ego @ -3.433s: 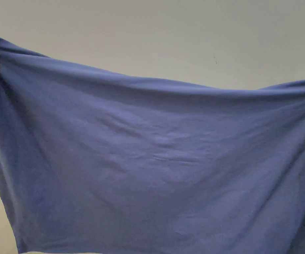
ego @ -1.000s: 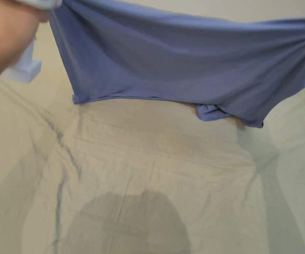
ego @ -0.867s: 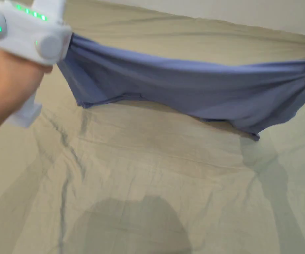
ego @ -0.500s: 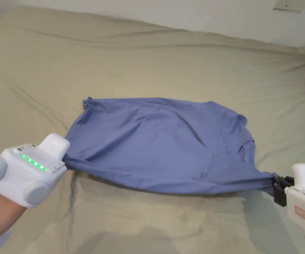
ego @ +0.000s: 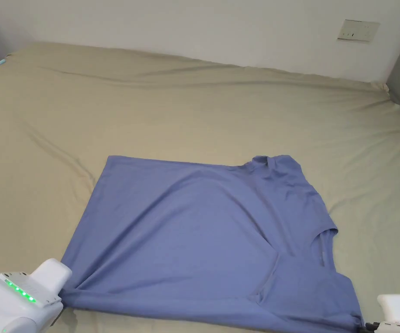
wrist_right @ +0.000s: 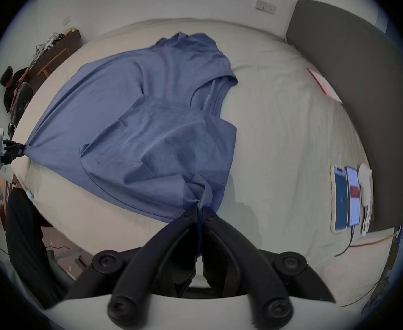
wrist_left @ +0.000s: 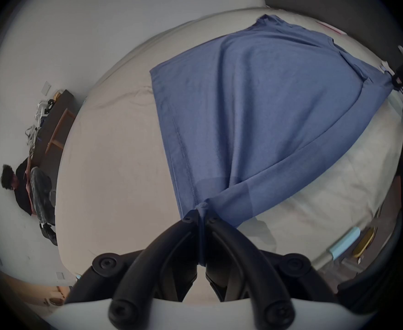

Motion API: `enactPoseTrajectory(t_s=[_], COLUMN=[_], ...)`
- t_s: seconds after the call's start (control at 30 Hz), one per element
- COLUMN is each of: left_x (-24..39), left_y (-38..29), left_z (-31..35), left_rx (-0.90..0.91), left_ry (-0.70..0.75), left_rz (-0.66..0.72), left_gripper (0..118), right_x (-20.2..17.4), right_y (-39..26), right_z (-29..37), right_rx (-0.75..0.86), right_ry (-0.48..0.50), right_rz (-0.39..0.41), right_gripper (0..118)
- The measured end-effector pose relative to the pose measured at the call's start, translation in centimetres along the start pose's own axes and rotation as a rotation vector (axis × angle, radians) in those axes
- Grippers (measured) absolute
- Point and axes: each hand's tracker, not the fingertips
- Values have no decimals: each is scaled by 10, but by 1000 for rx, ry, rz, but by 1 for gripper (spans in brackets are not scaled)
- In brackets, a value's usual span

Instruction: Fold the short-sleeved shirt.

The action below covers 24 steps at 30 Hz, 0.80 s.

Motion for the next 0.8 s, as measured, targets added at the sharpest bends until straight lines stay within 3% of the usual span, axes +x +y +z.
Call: enactPoseTrajectory(t_s=[0.13, 0.23, 0.5, 0.53, 0.57, 0.6, 0.63, 0.67, 0.7, 0.8], left_x=[8, 7, 20, 21, 21, 20, 17, 11, 2, -13], left_y=[-9, -17, -21, -20, -20, -19, -16, -11, -4, 20], left_z=[-2, -11, -23, -23, -22, -18, -13, -7, 1, 42], left_rx=[-33, -65, -85, -79, -73, -67, -59, -40, -6, 190], left_ry=[-19, -58, -22, -18, -8, 15, 65, 78, 38, 6], left_rz=[-23, 48, -11, -9, -2, 2, 9, 34, 81, 306], left_gripper=[0, 0, 3, 8, 17, 44, 73, 101, 118, 115], right_x=[-1, -5, -19, -21, -22, -23, -22, -19, -16, -20], right_y=[-13, -19, -33, -31, -27, -24, -20, -13, -4, 34], right_z=[-3, -14, -46, -42, -38, -34, -28, -19, -5, 48], right_rx=[-67, -157, -171, -150, -165, -161, -147, -123, -68, 130], right_ry=[20, 1, -36, -61, -87, -127, -171, -166, -160, -120], right_rz=[-8, -26, -4, 24, 51, 61, 74, 68, 52, -14], right_gripper=[4, 4, 8, 13, 26, 65, 94, 106, 107, 107])
